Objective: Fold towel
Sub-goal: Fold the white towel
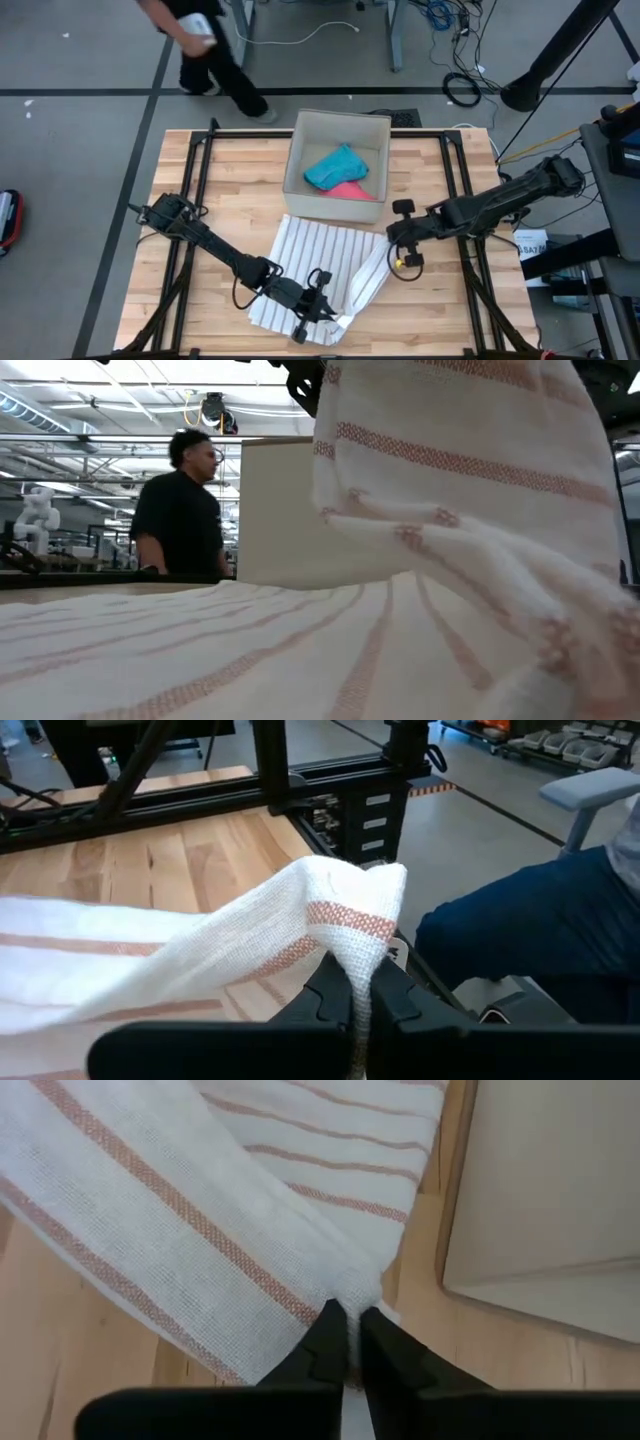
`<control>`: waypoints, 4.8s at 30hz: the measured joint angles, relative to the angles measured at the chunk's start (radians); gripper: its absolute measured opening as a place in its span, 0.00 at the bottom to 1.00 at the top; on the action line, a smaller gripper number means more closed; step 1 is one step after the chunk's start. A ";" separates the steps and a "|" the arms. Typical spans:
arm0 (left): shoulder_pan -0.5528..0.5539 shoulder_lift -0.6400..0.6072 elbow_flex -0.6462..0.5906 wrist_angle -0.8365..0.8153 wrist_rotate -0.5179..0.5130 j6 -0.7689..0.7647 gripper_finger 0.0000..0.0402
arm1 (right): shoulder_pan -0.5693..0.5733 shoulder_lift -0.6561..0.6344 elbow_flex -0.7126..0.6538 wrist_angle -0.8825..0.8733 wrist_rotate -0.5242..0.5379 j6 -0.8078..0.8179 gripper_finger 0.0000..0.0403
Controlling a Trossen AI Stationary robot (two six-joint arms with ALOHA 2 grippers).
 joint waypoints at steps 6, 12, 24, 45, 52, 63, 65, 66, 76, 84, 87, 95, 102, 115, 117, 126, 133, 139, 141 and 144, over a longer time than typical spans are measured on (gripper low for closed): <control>0.001 0.000 0.000 0.007 0.000 0.002 0.01 | 0.000 0.045 0.000 0.005 -0.001 0.002 0.07; -0.003 0.000 0.000 0.006 0.000 0.002 0.01 | 0.000 0.088 0.000 0.013 -0.022 0.009 0.07; -0.004 0.000 0.000 0.006 0.000 0.003 0.01 | 0.000 0.122 0.001 0.037 -0.030 0.008 0.08; -0.004 0.000 0.000 0.006 0.000 0.003 0.01 | 0.000 0.122 0.001 0.072 -0.028 -0.006 0.17; -0.004 0.000 0.000 0.006 0.000 0.003 0.01 | 0.000 0.122 0.001 0.072 -0.028 -0.003 0.16; -0.005 0.000 0.000 0.006 0.000 0.002 0.01 | 0.000 0.122 0.001 0.066 -0.035 -0.003 0.09; -0.005 0.000 0.000 0.006 0.000 0.002 0.01 | 0.002 0.122 0.001 0.070 -0.015 -0.002 0.15; -0.005 0.000 0.000 0.006 0.000 0.001 0.01 | 0.003 0.122 0.001 0.071 -0.006 -0.002 0.18; -0.007 0.000 0.000 0.006 0.000 0.002 0.01 | 0.013 0.137 0.001 0.085 -0.052 0.020 0.39; -0.007 0.000 0.000 0.005 0.000 0.002 0.01 | 0.004 0.245 0.001 0.131 -0.047 -0.016 0.31; -0.008 0.000 0.000 0.005 0.000 0.002 0.01 | 0.003 0.279 0.001 0.148 -0.045 -0.048 0.23; -0.008 0.000 0.000 0.005 0.000 0.001 0.01 | 0.007 0.262 0.001 0.140 -0.046 -0.078 0.02; -0.008 0.000 0.000 -0.002 0.000 0.001 0.01 | 0.021 0.155 0.001 0.122 -0.022 -0.077 0.00; -0.010 0.000 0.000 -0.010 0.051 0.001 0.01 | 0.019 0.225 0.001 0.216 -0.056 -0.188 0.34; -0.012 0.000 0.000 -0.009 0.060 0.001 0.01 | 0.008 0.260 0.001 0.240 -0.055 -0.200 0.41; -0.011 0.000 0.000 -0.017 0.063 0.001 0.01 | -0.012 0.380 0.002 0.255 -0.084 -0.242 0.39; -0.007 0.000 0.000 -0.024 0.062 0.000 0.01 | 0.014 0.353 0.002 0.189 -0.083 -0.238 0.08; -0.003 0.000 0.000 -0.057 0.062 -0.005 0.01 | 0.027 0.309 0.001 0.103 -0.072 -0.189 0.03; -0.004 0.000 0.000 -0.061 0.062 -0.006 0.01 | 0.039 0.287 0.000 0.092 -0.051 -0.186 0.02; -0.005 0.000 0.000 -0.064 0.063 -0.006 0.01 | 0.053 0.239 0.000 0.080 -0.023 -0.184 0.01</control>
